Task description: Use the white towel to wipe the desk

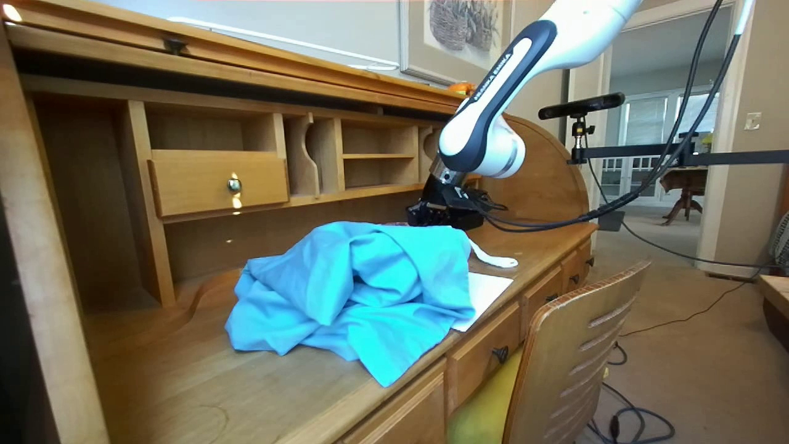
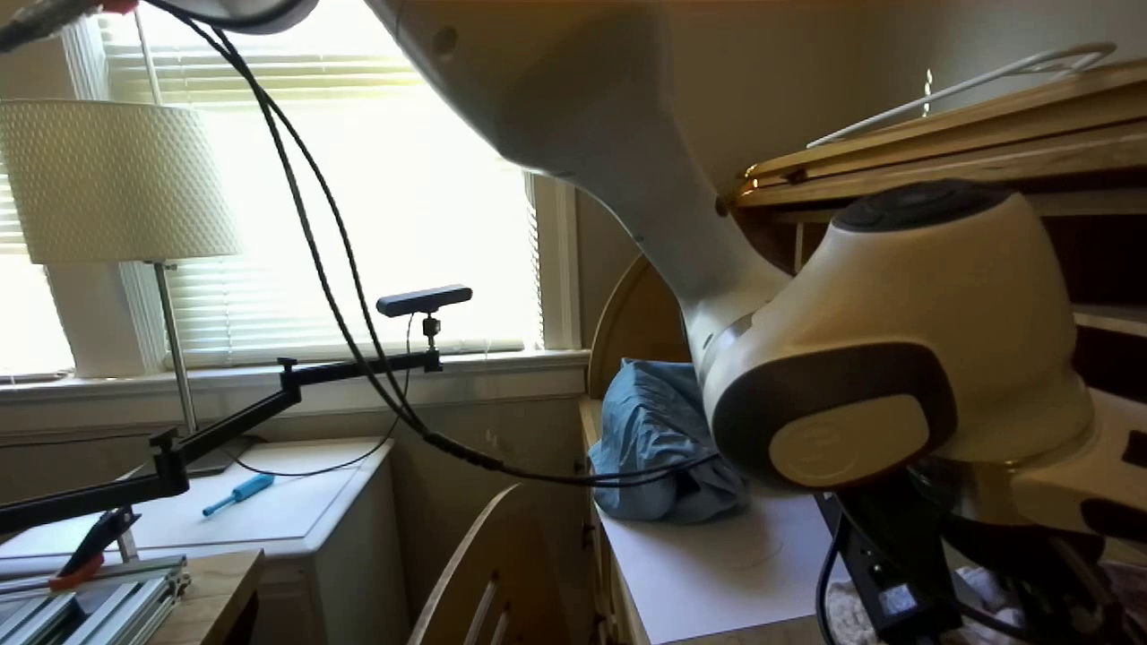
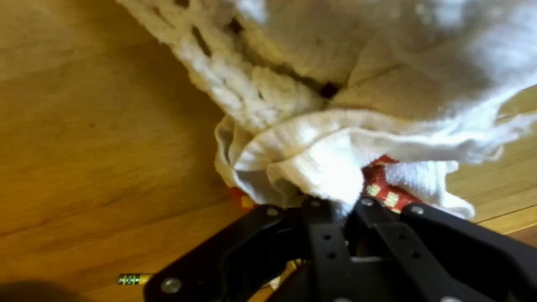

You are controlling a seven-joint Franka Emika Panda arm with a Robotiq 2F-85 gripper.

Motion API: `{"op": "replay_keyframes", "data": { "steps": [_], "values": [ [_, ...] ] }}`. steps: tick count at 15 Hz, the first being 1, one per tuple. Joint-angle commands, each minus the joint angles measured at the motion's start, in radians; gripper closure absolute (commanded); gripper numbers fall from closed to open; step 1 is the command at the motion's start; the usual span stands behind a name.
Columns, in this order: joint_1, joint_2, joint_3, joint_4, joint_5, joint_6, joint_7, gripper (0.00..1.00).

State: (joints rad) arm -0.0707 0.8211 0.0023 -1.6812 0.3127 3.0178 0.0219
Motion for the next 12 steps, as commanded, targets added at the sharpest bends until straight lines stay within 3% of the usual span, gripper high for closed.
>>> {"op": "replay_keyframes", "data": {
  "steps": [1, 6, 12],
  "values": [
    [0.014, 0.061, -0.028, 0.040, -0.062, 0.076, 0.039, 0.98],
    [0.101, -0.034, -0.148, -0.069, -0.126, -0.117, 0.081, 0.98],
    [0.055, -0.141, -0.067, -0.096, -0.147, -0.447, 0.044, 0.98]
  ]
}}
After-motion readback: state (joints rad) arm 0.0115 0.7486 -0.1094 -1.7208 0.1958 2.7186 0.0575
